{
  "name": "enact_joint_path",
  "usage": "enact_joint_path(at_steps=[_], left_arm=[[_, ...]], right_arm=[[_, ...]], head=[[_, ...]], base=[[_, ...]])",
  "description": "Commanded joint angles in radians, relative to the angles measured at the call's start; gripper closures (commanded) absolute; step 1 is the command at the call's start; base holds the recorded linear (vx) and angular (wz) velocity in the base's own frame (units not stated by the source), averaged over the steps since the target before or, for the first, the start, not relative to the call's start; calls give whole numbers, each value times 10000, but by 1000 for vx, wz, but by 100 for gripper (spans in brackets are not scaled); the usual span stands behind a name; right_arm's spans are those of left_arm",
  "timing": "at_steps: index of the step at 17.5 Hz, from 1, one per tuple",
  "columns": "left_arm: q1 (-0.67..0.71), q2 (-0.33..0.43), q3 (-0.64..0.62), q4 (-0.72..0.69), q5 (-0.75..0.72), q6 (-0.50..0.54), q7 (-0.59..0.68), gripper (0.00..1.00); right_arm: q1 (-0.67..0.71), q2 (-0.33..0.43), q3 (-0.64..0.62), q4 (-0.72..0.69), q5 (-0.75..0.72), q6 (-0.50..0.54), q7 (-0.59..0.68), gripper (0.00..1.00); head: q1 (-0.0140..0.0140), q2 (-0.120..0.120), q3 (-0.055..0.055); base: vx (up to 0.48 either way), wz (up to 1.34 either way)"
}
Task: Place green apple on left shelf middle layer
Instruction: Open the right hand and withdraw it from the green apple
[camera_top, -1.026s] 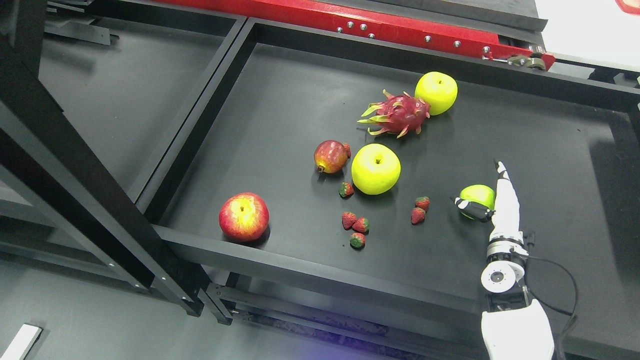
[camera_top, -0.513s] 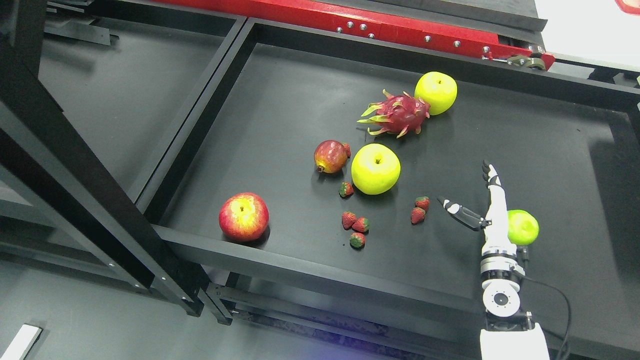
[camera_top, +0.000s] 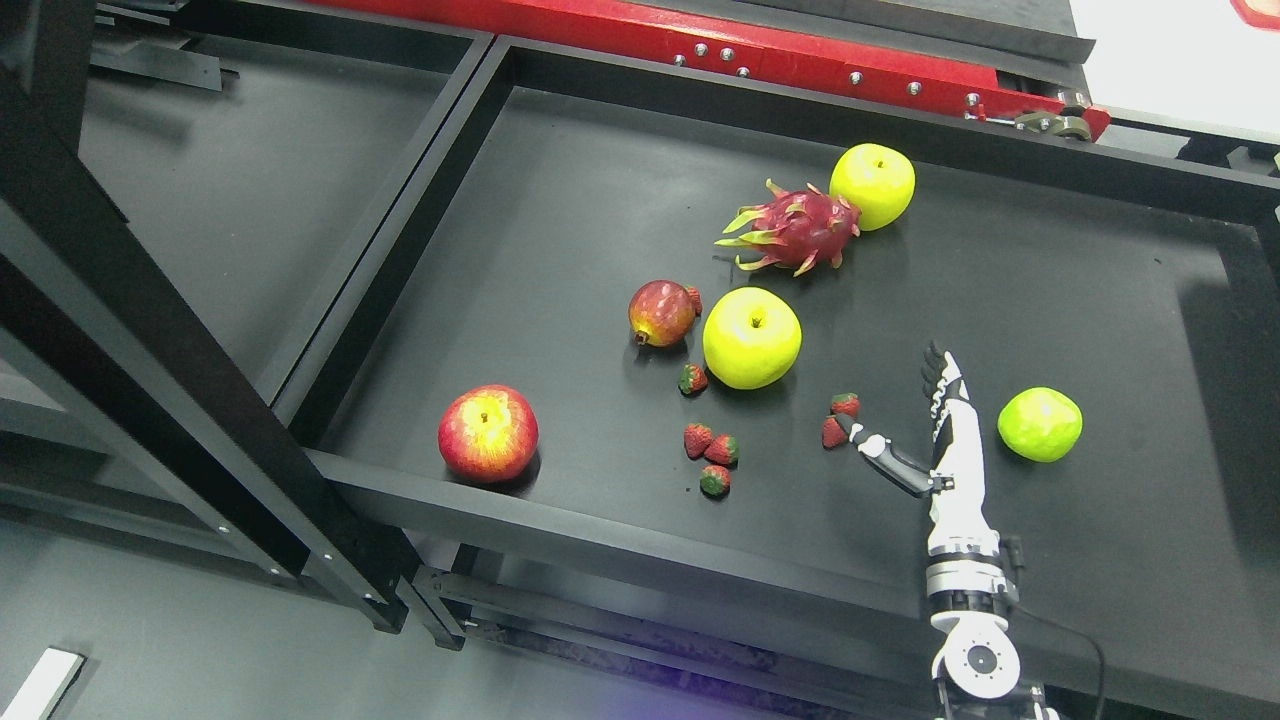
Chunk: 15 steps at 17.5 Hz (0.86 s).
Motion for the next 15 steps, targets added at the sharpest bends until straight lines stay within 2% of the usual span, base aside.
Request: enact_joint_path(at_steps=[1,15], left_arm=[[-1,175,-27,-3,0,-1,2,0],[-1,175,-27,-3,0,-1,2,0]], right_arm=[[364,13,712,-1090,-375,346,-72,0],[364,13,835,-1090,-406,55,-26,0]], head=[[0,0,0],[0,0,0]], base=[[0,0],[0,0]])
